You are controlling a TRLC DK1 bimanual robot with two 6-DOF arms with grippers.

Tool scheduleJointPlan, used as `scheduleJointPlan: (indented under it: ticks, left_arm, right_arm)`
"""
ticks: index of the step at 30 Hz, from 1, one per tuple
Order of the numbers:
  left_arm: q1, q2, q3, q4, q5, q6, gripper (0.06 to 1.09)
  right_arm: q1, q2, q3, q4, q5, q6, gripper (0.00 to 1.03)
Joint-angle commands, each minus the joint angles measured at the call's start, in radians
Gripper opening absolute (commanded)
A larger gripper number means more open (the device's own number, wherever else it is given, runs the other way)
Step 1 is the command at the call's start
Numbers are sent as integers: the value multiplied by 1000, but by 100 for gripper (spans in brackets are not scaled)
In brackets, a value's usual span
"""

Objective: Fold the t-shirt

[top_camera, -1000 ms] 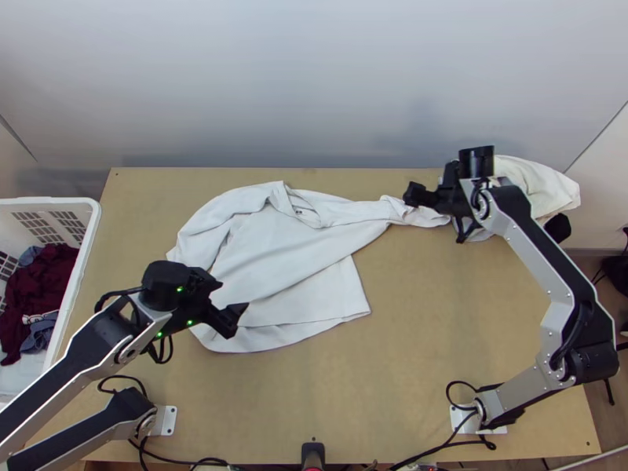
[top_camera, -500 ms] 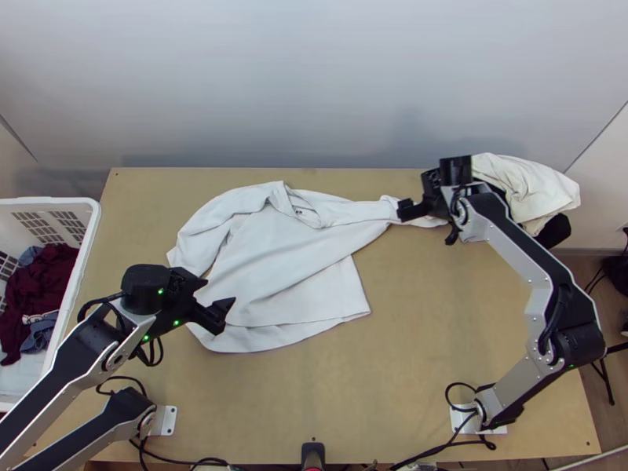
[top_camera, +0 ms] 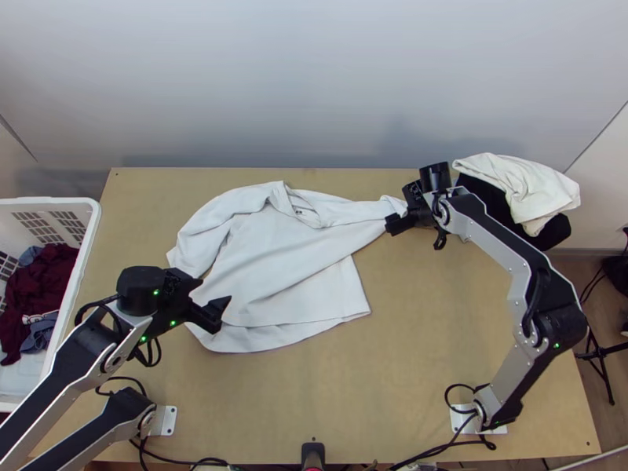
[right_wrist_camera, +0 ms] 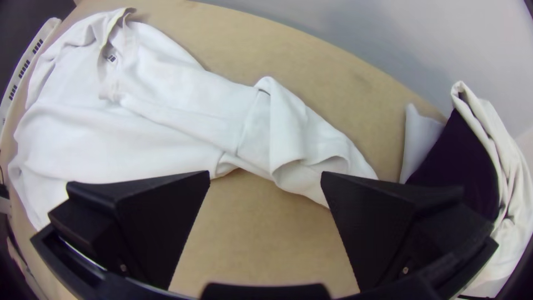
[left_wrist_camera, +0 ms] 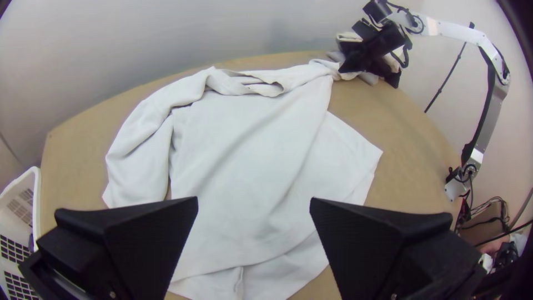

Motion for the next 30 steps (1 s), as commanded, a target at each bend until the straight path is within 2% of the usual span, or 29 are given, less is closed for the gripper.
scheduleJointPlan:
  ticks: [1, 25, 27, 30]
  left_arm:
    - [13, -5, -4, 6, 0, 3, 104]
    - [18, -15, -21, 35, 0, 0, 104]
    - [18, -9, -21, 38, 0, 0, 104]
    - [17, -5, -22, 51, 2, 0, 104]
  right_arm:
    - [-18, 51, 43, -20, -7, -7, 93]
    - [-13, 189, 190, -24, -7, 14, 92]
    - [-18, 192, 191, -24, -6, 10, 86]
    - [-30, 192, 194, -26, -6, 6, 86]
